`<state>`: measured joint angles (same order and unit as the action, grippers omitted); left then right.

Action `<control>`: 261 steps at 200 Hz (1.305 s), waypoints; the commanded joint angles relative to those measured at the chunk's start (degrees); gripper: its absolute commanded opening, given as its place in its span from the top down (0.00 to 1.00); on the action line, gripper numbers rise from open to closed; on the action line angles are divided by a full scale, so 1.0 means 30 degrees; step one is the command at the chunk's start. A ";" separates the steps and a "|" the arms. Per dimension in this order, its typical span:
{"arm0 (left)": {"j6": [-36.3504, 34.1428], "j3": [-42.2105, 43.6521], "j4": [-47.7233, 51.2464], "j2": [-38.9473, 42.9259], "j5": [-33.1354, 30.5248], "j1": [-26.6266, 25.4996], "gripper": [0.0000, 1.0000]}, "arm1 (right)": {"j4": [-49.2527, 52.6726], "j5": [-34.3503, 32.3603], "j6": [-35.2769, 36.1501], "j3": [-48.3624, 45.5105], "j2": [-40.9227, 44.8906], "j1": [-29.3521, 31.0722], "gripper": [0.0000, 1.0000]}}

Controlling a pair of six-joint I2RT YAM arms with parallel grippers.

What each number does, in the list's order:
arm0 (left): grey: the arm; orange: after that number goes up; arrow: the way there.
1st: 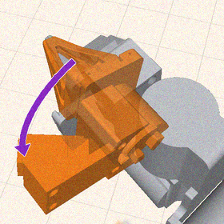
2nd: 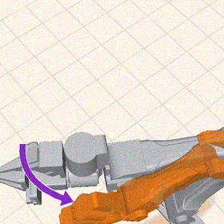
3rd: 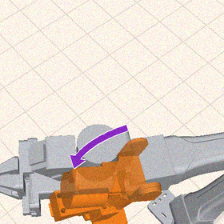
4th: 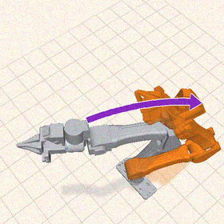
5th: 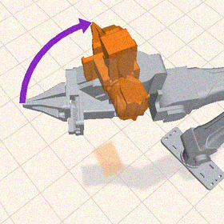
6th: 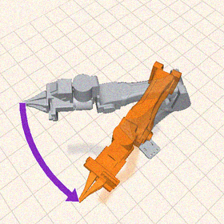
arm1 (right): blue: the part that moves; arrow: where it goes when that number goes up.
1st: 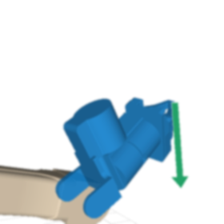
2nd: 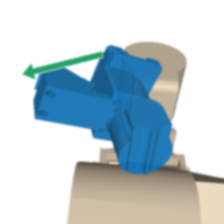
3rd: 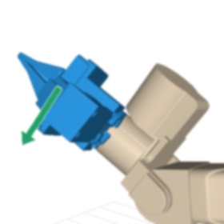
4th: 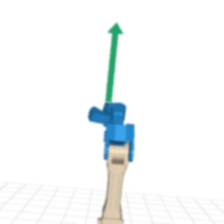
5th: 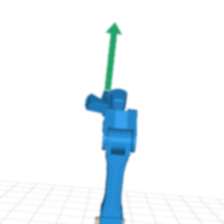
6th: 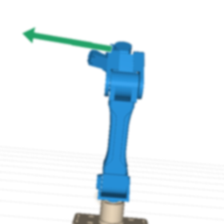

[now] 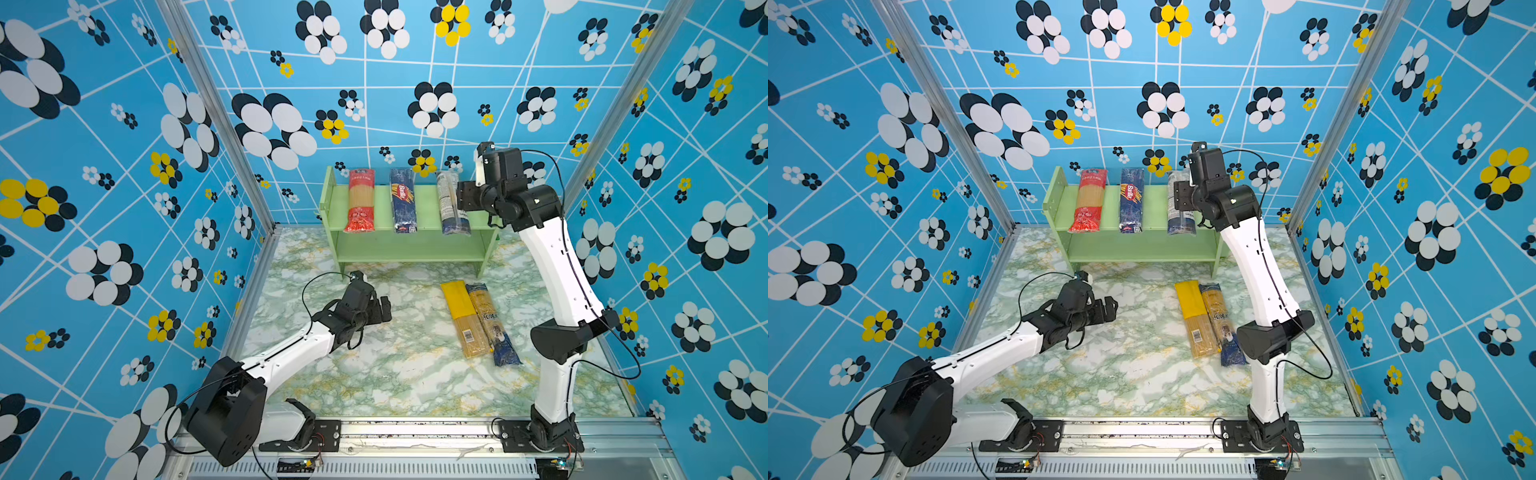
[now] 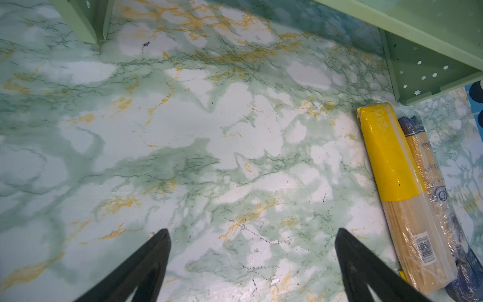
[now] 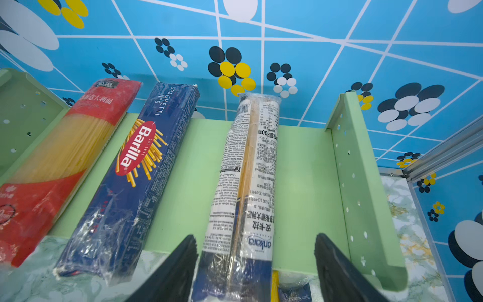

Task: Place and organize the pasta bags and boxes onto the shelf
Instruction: 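Open the right gripper and draw it back from the shelf toward the table bags, then lower the right gripper onto the yellow-banded spaghetti bag and close on it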

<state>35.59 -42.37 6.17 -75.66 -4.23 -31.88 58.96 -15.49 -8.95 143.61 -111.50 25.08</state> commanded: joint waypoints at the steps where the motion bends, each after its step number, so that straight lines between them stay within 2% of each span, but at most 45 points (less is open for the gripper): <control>1: 0.0060 -0.0254 -0.0227 -0.0326 0.0266 0.0138 0.01 | 0.0953 0.0660 -0.0044 -0.1959 0.1628 -0.0099 0.26; 45: -0.0409 -0.0337 -0.0209 -0.0386 0.0309 0.0152 0.01 | -0.1786 0.1121 -0.0501 -0.9656 0.6476 -0.0091 0.25; 75: -0.0611 -0.0492 -0.0191 -0.0475 0.0540 0.0196 0.01 | -0.3643 0.1152 -0.1428 -1.4980 0.9995 -0.0091 0.16; 114: -0.0721 -0.0598 -0.0154 -0.0598 0.0815 0.0198 0.01 | -0.3788 0.1448 -0.3450 -2.0052 1.2396 -0.0100 0.14; 189: -0.0253 -0.0713 -0.0419 -0.0935 0.1297 0.0138 0.01 | -0.6763 0.4159 -0.7689 -2.7585 1.3026 -0.0113 0.14; 261: 0.0000 -0.1404 -0.0439 -0.1818 0.1789 0.0109 0.01 | -0.8919 0.6376 -0.8405 -2.8968 1.0078 -0.0098 0.13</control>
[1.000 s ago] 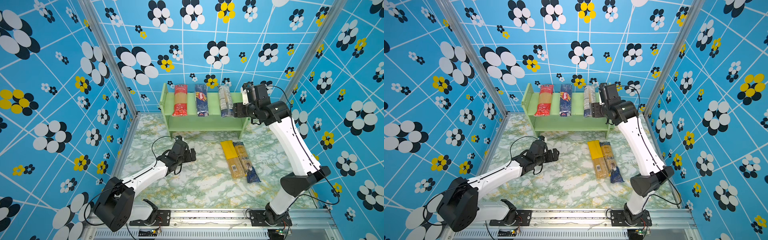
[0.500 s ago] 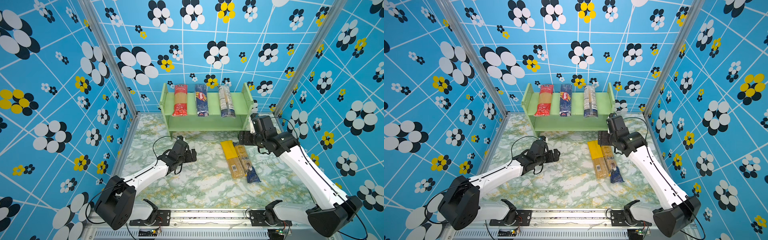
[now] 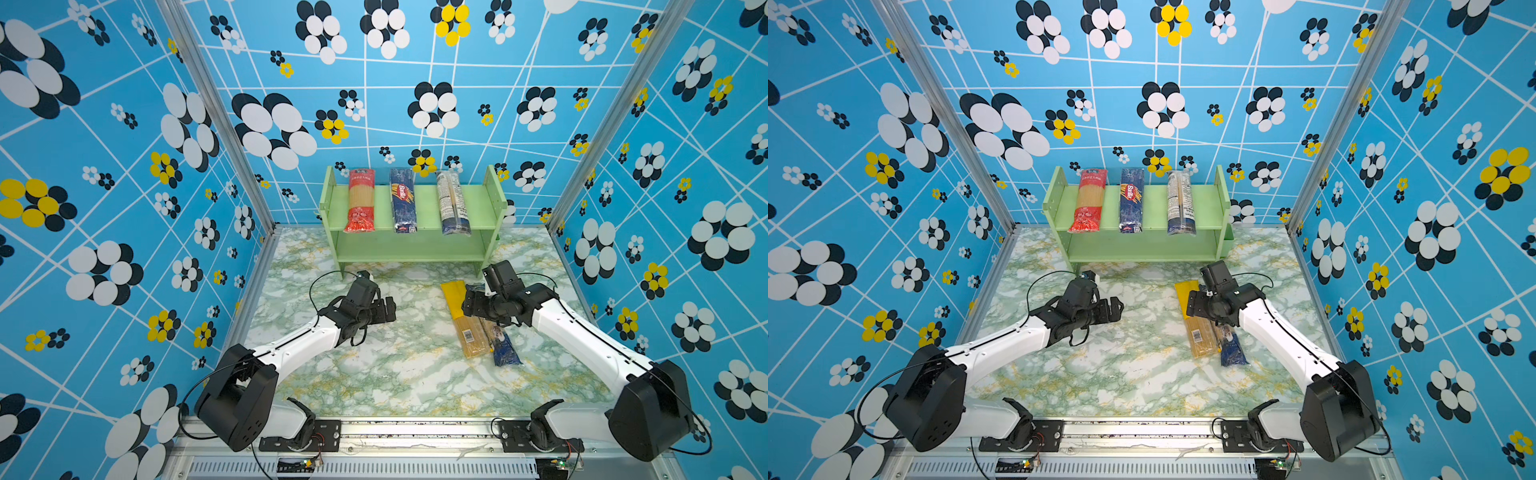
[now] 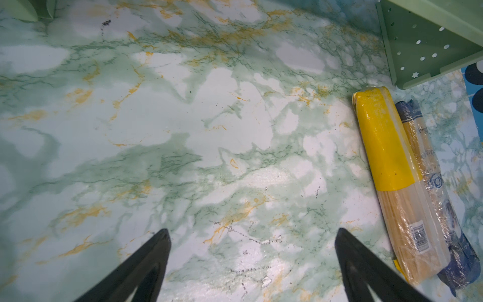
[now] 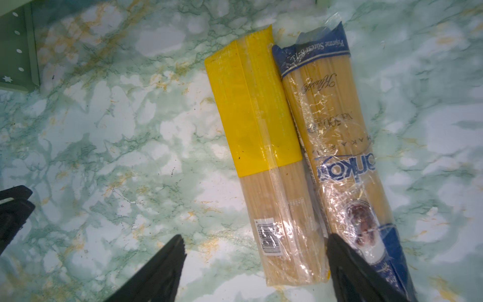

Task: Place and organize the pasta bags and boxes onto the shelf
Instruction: 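Lower the right gripper onto the yellow-banded spaghetti bag and close on it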

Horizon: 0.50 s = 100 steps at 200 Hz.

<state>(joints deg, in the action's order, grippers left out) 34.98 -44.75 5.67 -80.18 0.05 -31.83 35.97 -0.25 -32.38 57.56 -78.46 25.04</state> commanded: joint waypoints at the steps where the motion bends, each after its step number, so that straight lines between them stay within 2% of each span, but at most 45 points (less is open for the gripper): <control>1: 0.0204 -0.0610 -0.0276 -0.0312 0.0347 0.0109 0.01 | -0.1260 0.1321 -0.0599 -0.0288 -0.1016 -0.0098 0.13; 100: 0.0552 -0.0639 -0.0514 -0.0658 0.0296 0.0034 0.01 | -0.2058 0.2222 -0.0573 -0.0142 -0.4487 -0.0095 0.13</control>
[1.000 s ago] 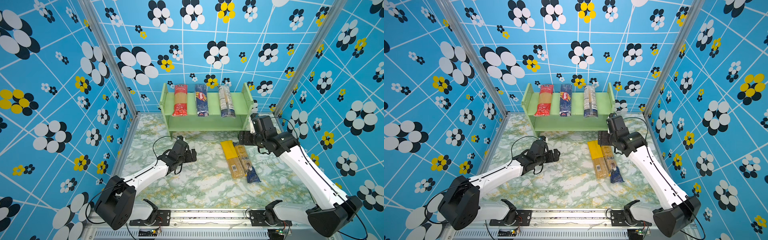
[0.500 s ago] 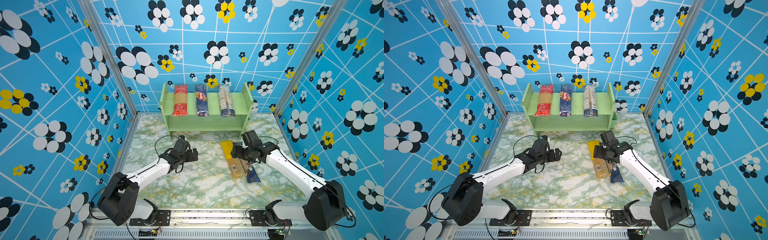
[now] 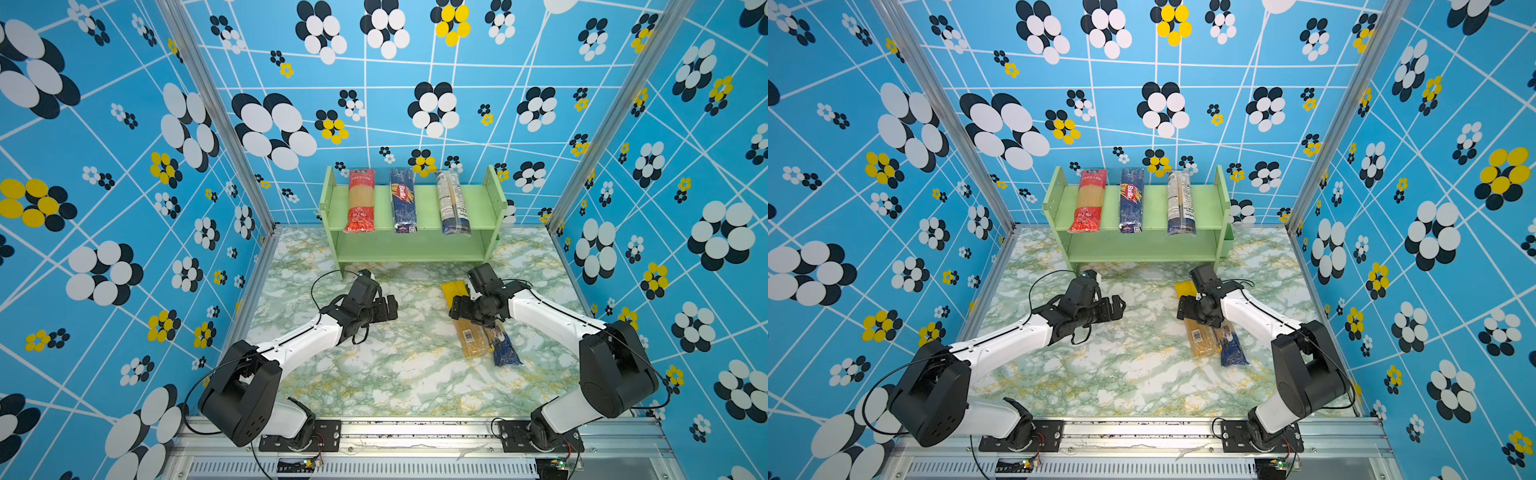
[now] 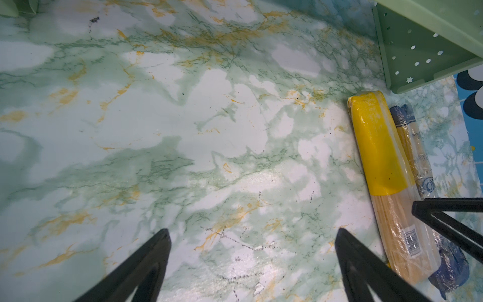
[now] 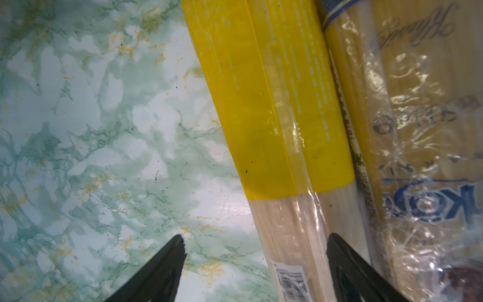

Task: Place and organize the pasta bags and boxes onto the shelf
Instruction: 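Lower the right gripper onto the yellow-banded spaghetti bag and close on it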

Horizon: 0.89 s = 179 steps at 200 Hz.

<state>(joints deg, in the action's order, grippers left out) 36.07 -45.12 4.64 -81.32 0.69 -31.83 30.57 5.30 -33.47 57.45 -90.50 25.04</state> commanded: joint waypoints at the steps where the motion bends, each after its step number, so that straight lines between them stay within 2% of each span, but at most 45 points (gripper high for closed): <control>1: 0.0175 -0.0515 -0.0171 -0.0283 0.0074 0.0020 0.01 | -0.0273 0.0387 -0.0209 -0.0092 -0.0505 -0.0090 0.13; 179: -0.0131 -0.0017 -0.0083 0.0278 -0.0113 0.0035 0.01 | -0.0788 0.0914 -0.0707 -0.0413 -0.1343 -0.0026 0.13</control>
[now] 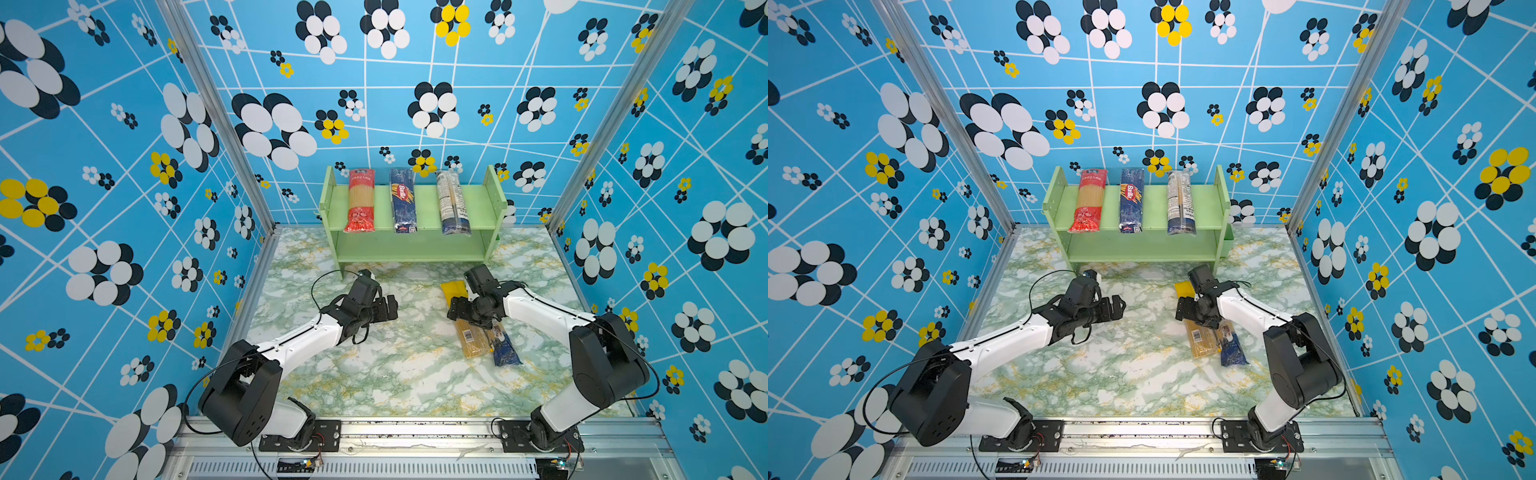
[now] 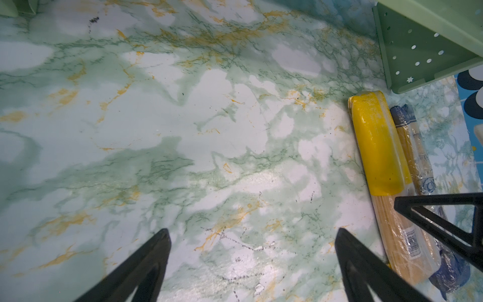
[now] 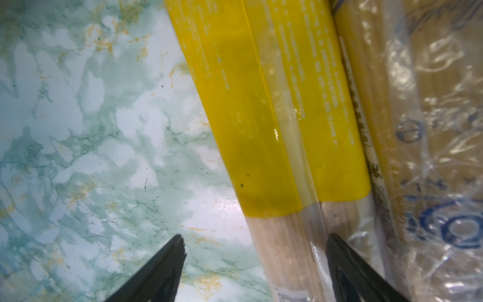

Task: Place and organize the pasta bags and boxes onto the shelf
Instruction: 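Lower the right gripper onto the yellow-banded spaghetti bag and close on it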

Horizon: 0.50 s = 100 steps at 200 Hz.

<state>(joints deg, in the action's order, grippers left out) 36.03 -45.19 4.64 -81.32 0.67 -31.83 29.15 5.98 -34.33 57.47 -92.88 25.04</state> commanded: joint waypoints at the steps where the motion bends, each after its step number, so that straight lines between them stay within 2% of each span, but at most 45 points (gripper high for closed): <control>1: -0.0116 0.0019 -0.0083 0.0274 -0.0105 0.0035 0.01 | -0.0313 0.0681 -0.0423 -0.0414 -0.0556 -0.0026 0.13; 100: -0.0058 0.0092 -0.0227 0.0197 -0.0019 0.0035 0.01 | -0.0092 0.0295 0.0126 -0.0487 0.0224 0.0004 0.13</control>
<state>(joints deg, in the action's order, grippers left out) 36.03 -45.19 4.64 -81.32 0.67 -31.83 28.32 6.00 -34.74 57.01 -92.73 25.04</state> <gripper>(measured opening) 0.992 0.869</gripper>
